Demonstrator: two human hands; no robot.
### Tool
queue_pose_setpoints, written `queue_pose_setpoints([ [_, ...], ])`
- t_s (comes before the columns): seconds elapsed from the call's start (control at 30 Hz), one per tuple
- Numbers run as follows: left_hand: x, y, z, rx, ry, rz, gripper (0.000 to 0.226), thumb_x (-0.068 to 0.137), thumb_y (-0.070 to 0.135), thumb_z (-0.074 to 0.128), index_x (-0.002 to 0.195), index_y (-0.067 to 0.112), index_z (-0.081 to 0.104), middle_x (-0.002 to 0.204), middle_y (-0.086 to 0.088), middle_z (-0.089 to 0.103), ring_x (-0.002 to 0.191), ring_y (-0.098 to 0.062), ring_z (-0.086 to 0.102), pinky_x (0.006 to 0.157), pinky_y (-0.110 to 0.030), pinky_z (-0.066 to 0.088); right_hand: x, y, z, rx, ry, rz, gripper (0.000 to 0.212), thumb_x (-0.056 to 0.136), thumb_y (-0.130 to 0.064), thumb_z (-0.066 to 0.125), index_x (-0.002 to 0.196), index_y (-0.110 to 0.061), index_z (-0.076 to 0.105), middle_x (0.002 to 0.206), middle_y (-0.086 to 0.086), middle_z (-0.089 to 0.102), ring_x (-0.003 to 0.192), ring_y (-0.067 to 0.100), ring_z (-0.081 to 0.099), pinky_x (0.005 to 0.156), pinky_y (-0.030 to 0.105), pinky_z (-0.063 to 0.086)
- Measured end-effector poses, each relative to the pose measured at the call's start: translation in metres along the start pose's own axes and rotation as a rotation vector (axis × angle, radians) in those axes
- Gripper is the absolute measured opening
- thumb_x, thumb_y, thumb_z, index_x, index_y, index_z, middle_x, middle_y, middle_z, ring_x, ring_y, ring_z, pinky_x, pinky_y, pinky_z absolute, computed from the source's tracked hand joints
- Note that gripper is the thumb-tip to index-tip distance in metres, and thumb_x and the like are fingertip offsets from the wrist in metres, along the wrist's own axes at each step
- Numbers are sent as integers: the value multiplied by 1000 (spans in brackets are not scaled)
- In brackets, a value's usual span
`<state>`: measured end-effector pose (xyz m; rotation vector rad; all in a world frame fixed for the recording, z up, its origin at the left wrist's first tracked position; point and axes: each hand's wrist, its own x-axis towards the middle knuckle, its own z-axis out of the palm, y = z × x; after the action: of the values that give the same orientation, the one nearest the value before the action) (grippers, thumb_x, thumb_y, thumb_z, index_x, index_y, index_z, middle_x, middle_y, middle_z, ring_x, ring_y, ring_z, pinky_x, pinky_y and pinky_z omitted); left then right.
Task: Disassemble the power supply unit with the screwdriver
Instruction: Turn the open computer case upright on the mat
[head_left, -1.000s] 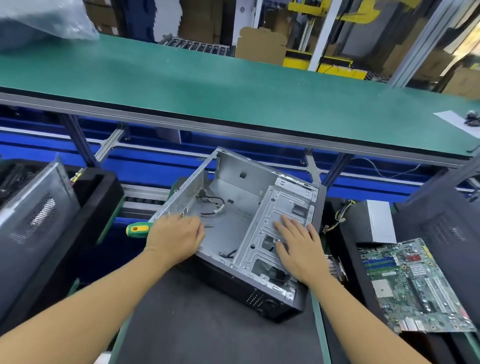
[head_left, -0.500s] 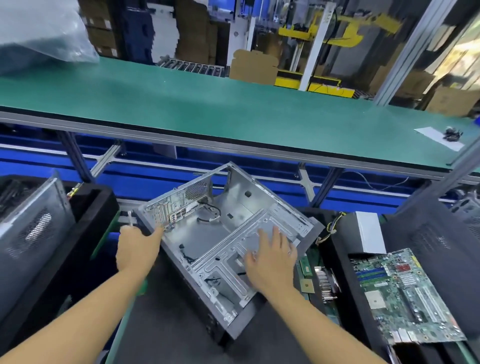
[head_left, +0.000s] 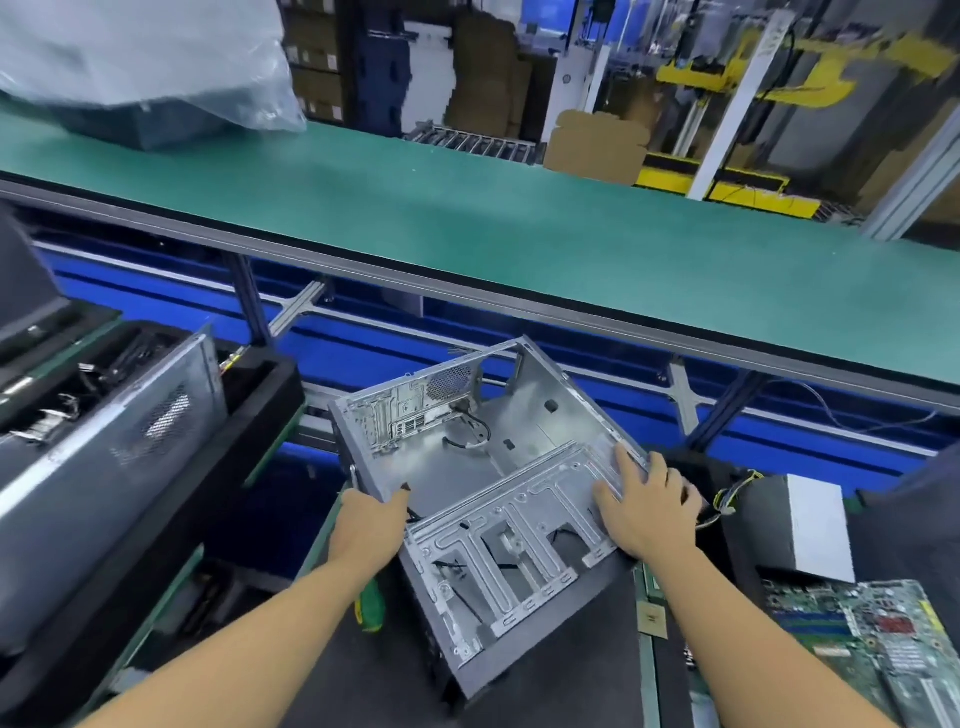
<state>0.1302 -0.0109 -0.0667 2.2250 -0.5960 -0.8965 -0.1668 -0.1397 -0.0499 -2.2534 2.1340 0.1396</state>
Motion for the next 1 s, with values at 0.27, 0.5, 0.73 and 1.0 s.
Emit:
queue_pose_setpoints([
  [0.27, 64, 37, -27, 243, -139, 161, 34, 91, 37, 57, 100, 5, 52, 89, -10, 62, 78, -23, 59, 59, -31, 41, -58, -28, 0, -86, -11, 146, 77, 90, -68, 21, 155, -29, 9, 149, 20, 26, 124, 36, 36, 99, 51, 26],
  [0.5, 89, 60, -34, 600, 66, 229, 44, 87, 54, 51, 106, 14, 49, 91, -6, 56, 80, -27, 57, 70, -36, 45, -83, -17, -8, -8, 1, 140, 81, 83, -76, 38, 144, -23, 41, 118, 15, 58, 96, 32, 59, 82, 42, 42],
  [0.73, 77, 58, -12, 545, 80, 107, 31, 85, 35, 53, 107, 13, 49, 87, -8, 56, 75, -28, 57, 64, -35, 42, -26, -6, -16, 626, -299, 361, 79, 88, -61, 36, 146, -8, 32, 137, 10, 54, 118, 30, 54, 91, 38, 43],
  [1.0, 77, 63, -14, 496, 67, 94, 17, 87, 22, 51, 95, 7, 53, 76, -5, 50, 67, -23, 53, 62, -32, 42, -12, -16, -8, 710, -157, 443, 57, 89, -55, 41, 118, -9, 62, 103, 5, 67, 87, 23, 62, 71, 33, 48],
])
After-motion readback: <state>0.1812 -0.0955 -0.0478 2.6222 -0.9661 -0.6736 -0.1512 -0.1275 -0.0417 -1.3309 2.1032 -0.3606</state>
